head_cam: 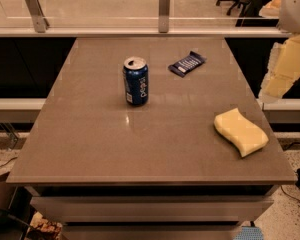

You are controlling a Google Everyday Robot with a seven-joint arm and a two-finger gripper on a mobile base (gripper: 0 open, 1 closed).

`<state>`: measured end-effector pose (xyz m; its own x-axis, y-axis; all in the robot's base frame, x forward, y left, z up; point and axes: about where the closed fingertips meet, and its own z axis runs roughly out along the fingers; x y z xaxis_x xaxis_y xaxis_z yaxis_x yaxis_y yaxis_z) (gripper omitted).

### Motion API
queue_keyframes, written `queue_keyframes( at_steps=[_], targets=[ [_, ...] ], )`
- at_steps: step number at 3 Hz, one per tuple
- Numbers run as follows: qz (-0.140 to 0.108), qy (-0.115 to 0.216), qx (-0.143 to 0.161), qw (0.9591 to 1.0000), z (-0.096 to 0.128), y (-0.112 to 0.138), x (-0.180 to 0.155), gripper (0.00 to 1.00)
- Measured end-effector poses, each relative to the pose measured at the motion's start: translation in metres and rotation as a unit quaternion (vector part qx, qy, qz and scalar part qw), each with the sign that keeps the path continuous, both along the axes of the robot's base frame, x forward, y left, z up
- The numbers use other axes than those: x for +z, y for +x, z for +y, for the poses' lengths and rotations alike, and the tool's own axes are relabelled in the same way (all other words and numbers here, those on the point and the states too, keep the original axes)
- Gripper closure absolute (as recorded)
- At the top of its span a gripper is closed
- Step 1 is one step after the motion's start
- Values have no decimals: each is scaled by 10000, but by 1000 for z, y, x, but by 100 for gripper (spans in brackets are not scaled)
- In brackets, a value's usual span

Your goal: Pick rxbar blueberry

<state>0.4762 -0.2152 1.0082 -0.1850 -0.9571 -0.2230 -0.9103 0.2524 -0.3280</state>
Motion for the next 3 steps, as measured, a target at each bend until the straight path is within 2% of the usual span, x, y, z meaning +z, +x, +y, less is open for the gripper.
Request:
queue_keyframes(
  at_steps=[1,2,3],
  targets=[
    [-113,-37,130,9998,0,21,8,0],
    [-181,-138,397,9990,3,40,7,0],
    [-190,-426,827,9955,4,57,6,0]
  ],
)
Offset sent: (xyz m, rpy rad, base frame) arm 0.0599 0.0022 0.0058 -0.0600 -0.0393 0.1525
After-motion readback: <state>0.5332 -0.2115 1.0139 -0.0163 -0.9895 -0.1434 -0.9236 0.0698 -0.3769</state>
